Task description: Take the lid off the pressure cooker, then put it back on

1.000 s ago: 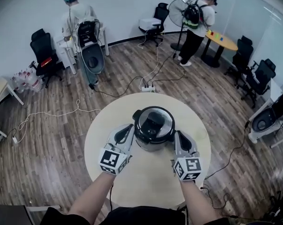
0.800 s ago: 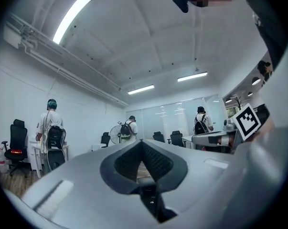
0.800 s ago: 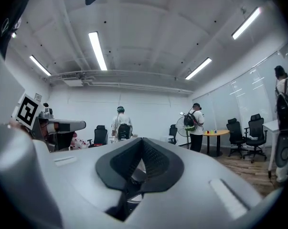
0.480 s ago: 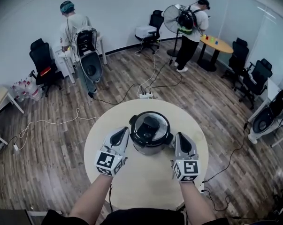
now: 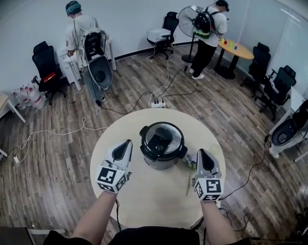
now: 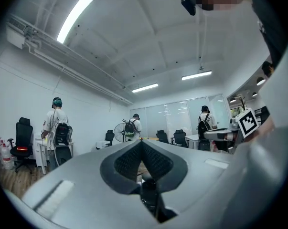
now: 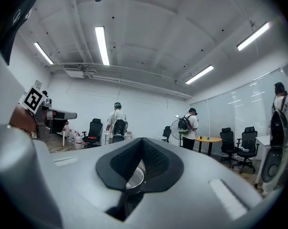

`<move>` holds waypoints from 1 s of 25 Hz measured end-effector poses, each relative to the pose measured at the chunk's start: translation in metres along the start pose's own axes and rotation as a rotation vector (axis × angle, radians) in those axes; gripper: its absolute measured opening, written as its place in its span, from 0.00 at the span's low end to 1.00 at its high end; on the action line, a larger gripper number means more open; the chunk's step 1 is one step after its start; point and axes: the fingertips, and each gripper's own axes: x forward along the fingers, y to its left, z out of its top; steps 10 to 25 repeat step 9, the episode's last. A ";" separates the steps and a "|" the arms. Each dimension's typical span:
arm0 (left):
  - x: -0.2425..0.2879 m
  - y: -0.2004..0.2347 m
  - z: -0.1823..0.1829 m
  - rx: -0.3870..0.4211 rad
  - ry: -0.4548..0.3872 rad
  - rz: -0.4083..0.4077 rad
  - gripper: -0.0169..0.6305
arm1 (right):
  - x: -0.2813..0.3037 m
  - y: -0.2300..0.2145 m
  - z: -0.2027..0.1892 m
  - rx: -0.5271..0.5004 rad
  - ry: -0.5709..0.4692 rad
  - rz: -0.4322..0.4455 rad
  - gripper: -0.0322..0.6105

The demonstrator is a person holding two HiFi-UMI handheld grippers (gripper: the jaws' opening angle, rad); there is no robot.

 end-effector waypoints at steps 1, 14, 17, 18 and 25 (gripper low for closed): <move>-0.003 0.003 -0.001 -0.004 0.001 0.006 0.03 | -0.002 -0.003 -0.001 -0.001 0.001 -0.003 0.06; -0.015 0.017 -0.008 -0.010 0.021 0.030 0.03 | -0.010 -0.013 -0.007 -0.008 0.022 -0.023 0.06; -0.015 0.017 -0.008 -0.010 0.021 0.030 0.03 | -0.010 -0.013 -0.007 -0.008 0.022 -0.023 0.06; -0.015 0.017 -0.008 -0.010 0.021 0.030 0.03 | -0.010 -0.013 -0.007 -0.008 0.022 -0.023 0.06; -0.015 0.017 -0.008 -0.010 0.021 0.030 0.03 | -0.010 -0.013 -0.007 -0.008 0.022 -0.023 0.06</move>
